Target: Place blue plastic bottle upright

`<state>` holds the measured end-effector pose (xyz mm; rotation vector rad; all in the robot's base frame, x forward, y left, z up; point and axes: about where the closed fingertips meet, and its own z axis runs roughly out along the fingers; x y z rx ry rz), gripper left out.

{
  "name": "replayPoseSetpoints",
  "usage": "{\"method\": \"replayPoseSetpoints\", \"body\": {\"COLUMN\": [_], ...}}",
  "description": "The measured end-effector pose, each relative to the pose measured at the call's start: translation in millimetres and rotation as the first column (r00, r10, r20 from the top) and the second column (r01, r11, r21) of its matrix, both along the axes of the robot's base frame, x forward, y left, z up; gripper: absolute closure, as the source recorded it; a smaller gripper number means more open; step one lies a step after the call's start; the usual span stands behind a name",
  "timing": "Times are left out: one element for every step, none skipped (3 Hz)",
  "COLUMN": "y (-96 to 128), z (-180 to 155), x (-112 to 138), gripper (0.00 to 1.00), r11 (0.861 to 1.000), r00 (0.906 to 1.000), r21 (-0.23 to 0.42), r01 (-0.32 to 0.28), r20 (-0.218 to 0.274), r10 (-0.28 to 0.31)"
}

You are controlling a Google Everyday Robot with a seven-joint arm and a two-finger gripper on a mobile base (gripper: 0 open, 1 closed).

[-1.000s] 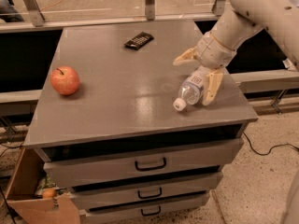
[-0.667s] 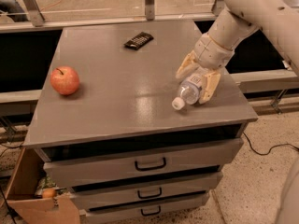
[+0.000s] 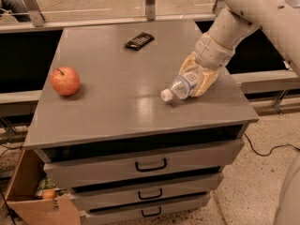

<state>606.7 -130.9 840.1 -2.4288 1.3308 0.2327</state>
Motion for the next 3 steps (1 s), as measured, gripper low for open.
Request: {"method": "replayPoseSetpoints", "body": {"y": [15.5,39.4,67.0], "z": [10.2,31.9,53.3], "x": [-3.6,-8.0,-13.1], "gripper": [1.00,1.00,1.00], "r11": [0.999,0.989,0.965], "r00": [0.9989,0.9893,0.9729], "r21": [0.004,0.052,0.155], "r01": [0.047,0.138,0.212], "r20": [-0.008,-0.055,-0.127], "r10": [-0.047,-0.135,-0.194]}}
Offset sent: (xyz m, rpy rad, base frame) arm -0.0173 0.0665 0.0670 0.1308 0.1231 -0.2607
